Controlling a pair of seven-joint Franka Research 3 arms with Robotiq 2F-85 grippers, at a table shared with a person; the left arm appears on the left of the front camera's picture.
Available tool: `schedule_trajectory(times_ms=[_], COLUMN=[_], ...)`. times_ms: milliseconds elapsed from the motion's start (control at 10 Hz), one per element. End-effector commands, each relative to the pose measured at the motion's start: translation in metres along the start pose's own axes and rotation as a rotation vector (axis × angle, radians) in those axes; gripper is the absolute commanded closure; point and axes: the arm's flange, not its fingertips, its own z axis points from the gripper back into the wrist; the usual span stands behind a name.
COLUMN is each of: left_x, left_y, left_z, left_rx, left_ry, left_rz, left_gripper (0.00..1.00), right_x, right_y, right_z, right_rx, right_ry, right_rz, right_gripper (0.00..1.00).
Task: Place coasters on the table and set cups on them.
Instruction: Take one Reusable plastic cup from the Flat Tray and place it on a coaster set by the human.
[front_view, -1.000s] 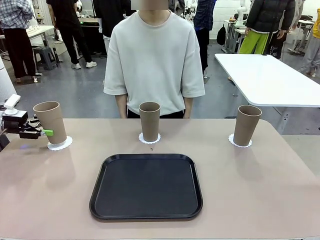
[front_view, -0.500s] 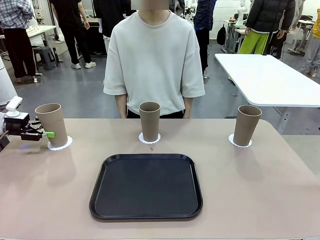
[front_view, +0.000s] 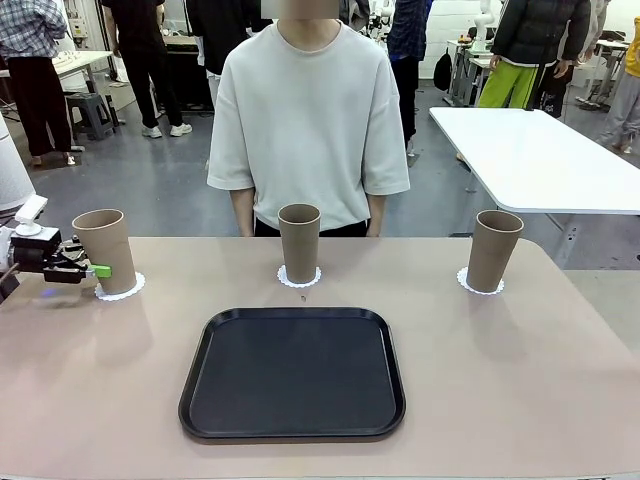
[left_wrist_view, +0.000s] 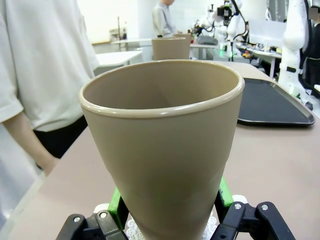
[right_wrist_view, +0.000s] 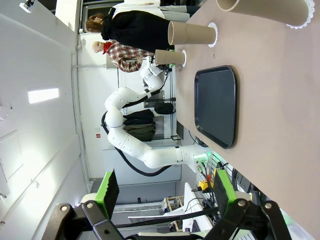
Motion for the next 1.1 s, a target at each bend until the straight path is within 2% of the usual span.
schedule_trajectory(times_ms=[0, 1000], left_x=[0.0006, -0.0011], left_y=[0.0035, 0.009], left_z=[-0.0007, 0.0023], left_rx=[-0.011, -0.041], left_ry=[0.021, 0.097], left_rz=[0.009, 0.004], left_gripper=[0.0, 0.0], right_x=[-0.0011, -0.0011], right_y=[-0.0002, -0.0002], right_z=[-0.0003, -0.0003], right_rx=[0.009, 0.009], right_ry=[0.002, 0.002], right_rz=[0.014, 0.014], right_gripper=[0.0, 0.0])
